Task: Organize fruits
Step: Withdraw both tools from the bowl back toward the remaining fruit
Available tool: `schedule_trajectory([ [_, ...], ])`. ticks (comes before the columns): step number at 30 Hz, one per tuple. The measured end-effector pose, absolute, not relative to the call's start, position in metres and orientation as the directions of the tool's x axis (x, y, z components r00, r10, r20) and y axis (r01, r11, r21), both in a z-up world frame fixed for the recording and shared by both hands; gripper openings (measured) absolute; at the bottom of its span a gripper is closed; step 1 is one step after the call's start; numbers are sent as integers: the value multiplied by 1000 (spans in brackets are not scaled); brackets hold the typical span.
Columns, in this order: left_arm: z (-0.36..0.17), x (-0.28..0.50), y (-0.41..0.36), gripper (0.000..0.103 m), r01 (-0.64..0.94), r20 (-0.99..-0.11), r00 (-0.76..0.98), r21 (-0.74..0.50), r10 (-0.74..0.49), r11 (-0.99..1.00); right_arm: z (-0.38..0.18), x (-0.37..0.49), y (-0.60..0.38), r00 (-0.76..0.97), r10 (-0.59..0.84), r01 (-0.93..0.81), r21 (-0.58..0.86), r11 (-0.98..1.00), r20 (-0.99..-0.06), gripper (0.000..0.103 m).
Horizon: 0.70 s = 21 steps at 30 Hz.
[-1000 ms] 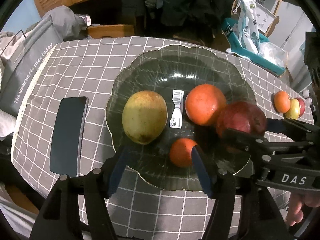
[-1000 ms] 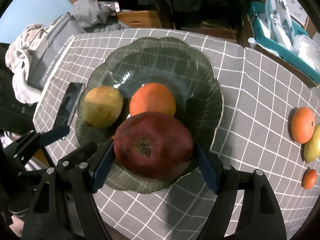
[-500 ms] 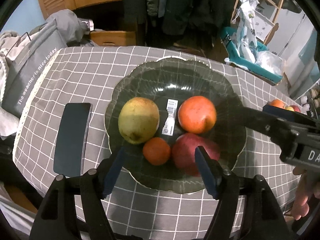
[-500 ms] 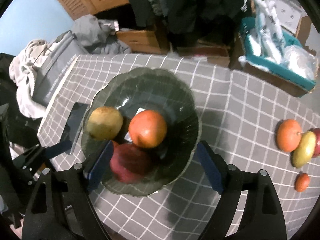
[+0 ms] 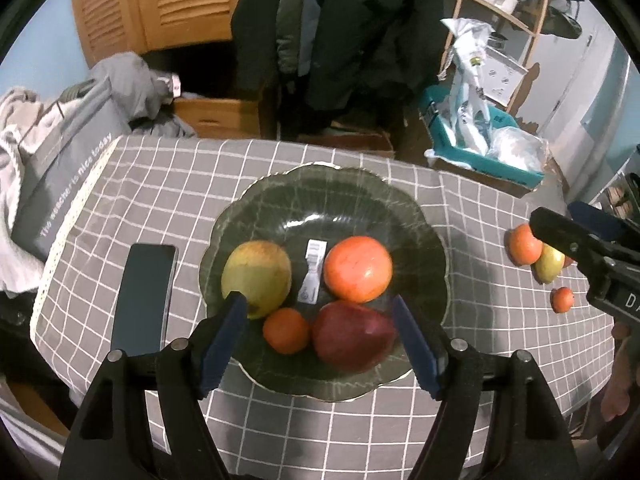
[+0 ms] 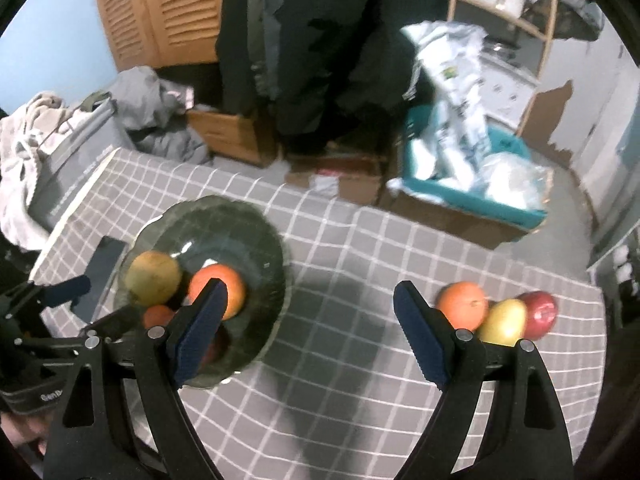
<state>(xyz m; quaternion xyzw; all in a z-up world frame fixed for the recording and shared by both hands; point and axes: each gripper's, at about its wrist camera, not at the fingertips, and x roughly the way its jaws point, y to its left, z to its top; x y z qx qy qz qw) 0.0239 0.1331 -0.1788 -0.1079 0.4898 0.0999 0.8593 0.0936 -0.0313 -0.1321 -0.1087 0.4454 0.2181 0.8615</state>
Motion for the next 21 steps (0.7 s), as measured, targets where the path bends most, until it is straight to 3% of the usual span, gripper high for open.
schedule_trajectory([
  [21,-139,36,72,80,-167,-808,589,-106,13,980,-87,65,-129,641,230,-382,-44,923,-733,85],
])
